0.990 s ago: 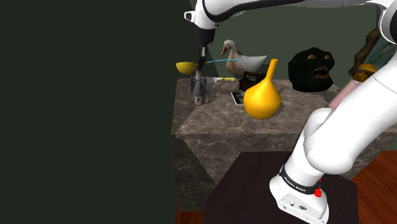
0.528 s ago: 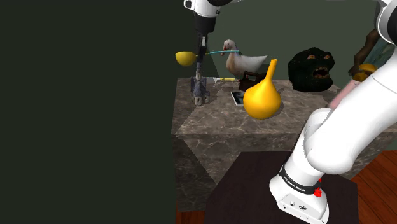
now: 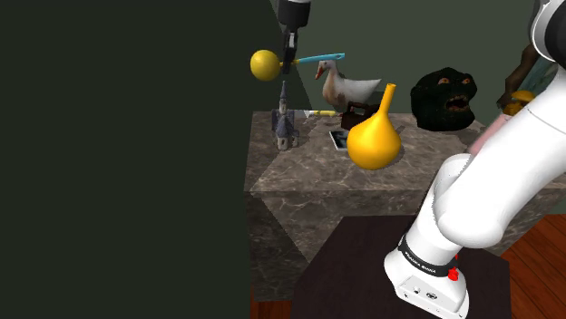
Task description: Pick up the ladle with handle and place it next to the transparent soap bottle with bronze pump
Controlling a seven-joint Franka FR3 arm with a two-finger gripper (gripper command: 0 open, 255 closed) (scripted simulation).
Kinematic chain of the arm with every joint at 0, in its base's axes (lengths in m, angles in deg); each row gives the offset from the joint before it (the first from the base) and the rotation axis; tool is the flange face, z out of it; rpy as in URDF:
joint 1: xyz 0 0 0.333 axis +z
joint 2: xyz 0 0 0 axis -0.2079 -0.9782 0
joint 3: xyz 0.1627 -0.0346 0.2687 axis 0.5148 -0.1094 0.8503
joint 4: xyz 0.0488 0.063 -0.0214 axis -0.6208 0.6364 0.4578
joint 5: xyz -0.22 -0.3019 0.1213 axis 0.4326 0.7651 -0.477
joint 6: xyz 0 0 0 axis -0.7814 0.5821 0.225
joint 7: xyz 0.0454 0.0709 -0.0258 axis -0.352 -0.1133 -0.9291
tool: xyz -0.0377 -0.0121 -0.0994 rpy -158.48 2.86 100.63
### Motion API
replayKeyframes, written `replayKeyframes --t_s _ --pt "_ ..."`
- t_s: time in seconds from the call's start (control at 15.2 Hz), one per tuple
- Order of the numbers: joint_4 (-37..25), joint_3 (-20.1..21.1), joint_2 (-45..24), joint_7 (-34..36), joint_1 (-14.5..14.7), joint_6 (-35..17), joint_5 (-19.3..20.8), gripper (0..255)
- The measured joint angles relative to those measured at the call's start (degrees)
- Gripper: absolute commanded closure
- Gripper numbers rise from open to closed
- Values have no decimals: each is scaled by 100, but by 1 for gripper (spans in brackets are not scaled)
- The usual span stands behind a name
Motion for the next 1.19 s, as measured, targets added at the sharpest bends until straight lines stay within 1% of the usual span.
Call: replayKeyframes --t_s 0.33,0.46,0.73,0.86,1.19 --pt "-530 7 -123 -26 5 408 -13 255" --pt "-592 -24 -83 -86 -14 507 -11 255" --pt "-252 -274 343 -473 -163 559 37 255" --pt "56 -394 649 -653 -236 538 86 255" --pt "429 -805 1127 -1237 -442 582 229 255"
